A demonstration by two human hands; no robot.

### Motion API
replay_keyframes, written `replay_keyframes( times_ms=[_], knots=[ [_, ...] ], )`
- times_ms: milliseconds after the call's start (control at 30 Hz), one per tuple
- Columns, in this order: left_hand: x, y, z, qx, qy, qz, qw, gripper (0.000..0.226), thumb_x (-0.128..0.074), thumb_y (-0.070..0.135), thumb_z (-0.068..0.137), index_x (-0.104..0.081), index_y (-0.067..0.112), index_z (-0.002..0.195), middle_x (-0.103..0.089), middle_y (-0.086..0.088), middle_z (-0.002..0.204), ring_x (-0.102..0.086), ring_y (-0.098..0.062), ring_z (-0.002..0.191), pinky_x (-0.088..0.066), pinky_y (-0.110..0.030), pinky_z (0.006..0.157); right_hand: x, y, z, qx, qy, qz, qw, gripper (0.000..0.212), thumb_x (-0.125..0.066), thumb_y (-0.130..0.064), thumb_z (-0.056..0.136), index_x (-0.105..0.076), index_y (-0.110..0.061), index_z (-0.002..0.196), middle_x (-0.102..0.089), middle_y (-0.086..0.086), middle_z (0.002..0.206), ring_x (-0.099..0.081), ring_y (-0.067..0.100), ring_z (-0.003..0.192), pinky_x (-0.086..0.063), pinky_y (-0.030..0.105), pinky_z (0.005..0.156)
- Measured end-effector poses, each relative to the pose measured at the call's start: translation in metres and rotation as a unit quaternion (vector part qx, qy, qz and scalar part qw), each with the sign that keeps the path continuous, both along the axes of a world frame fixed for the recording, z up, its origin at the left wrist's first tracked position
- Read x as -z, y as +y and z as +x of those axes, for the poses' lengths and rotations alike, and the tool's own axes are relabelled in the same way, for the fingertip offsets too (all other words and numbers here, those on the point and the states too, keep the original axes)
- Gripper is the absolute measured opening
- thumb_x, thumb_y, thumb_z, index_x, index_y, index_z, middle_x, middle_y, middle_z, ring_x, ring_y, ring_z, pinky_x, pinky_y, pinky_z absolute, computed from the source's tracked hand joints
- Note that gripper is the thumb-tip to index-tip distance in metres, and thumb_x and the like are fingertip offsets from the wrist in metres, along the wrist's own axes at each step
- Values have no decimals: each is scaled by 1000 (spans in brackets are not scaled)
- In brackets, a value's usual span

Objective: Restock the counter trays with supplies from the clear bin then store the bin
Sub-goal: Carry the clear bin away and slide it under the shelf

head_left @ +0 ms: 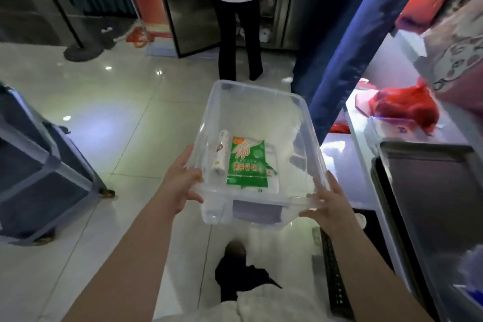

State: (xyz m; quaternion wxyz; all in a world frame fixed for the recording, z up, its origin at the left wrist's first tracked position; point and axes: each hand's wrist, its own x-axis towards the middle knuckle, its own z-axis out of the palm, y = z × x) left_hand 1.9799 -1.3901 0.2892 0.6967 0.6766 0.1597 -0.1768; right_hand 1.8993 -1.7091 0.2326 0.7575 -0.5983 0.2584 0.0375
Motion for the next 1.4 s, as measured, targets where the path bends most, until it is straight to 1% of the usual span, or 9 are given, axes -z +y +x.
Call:
replay_keyframes(
  times_ms=[67, 133, 300, 367, 733, 867, 1033, 1200, 1400],
  knots=[
    [6, -12, 51, 26, 10, 4, 1000, 78, -47, -11, 76, -50, 48, 128, -60, -4, 120, -62, -32, 78, -55, -47, 51, 6, -7, 32, 19, 33, -29, 999, 50, -64, -6, 87, -49, -42, 118, -72, -14, 88, -54, 31, 114, -49, 51, 92],
    [8, -24, 96, 44, 27, 18, 999, 78, -48, -9, 77, -48, 45, 134, -59, -3, 123, -64, -34, 81, -55, -46, 49, 4, -12, 65, 32, 52, -25, 998, 59, -55, 2, 89, -42, -39, 129, -64, -3, 96, -48, 48, 119, -46, 62, 91],
    [13, -56, 198, 108, 43, 15, 993, 77, -52, -10, 76, -53, 48, 127, -62, -1, 119, -65, -45, 91, -50, -69, 66, -2, -20, 130, 132, 104, -27, 985, 63, -52, 8, 90, -35, -23, 142, -44, 15, 140, -55, 18, 77, -51, 16, 43],
    [18, -69, 237, 135, 50, 19, 989, 81, -49, -13, 75, -49, 43, 134, -58, -7, 126, -64, -45, 89, -51, -63, 66, 7, -21, 151, 179, 109, -20, 978, 65, -54, 10, 89, -35, -23, 143, -42, 17, 143, -49, 8, 69, -48, 16, 39],
    [89, -153, 446, 373, 124, 64, 917, 83, -45, -16, 79, -40, 37, 142, -54, -14, 103, -53, -37, 89, -43, -77, 76, 71, 21, 252, 562, 144, 178, 795, 51, -53, -6, 90, -56, -43, 125, -43, 3, 71, -44, 24, 65, -49, 60, 67],
    [116, -189, 508, 454, 152, 97, 873, 90, -41, -19, 70, -49, 44, 134, -68, -4, 107, -60, -30, 84, -51, -53, 65, 86, 61, 281, 655, 103, 212, 717, 52, -40, 8, 90, -53, -28, 126, -51, 3, 97, -52, 21, 70, -50, 33, 53],
    [147, -251, 544, 545, 179, 107, 812, 90, -42, -19, 67, -54, 48, 127, -67, 0, 118, -67, -21, 78, -52, -35, 54, 100, 76, 304, 769, 120, 240, 581, 60, -40, 7, 91, -47, -33, 136, -56, 11, 133, -57, 31, 95, -41, 50, 86],
    [179, -320, 551, 594, 201, 124, 769, 88, -41, -18, 69, -54, 47, 127, -70, 2, 110, -65, -20, 70, -52, -32, 54, 128, 55, 314, 729, 205, 189, 625, 62, -47, 7, 88, -45, -29, 137, -54, -9, 98, -50, 43, 119, -57, 46, 81],
    [219, -392, 556, 604, 197, 113, 764, 86, -37, -18, 74, -54, 51, 121, -69, 6, 109, -69, -17, 76, -53, -32, 53, 173, -13, 329, 814, 119, 262, 504, 77, -34, 16, 80, -52, -38, 131, -58, -3, 120, -55, 28, 116, -37, 66, 91]
  ],
)
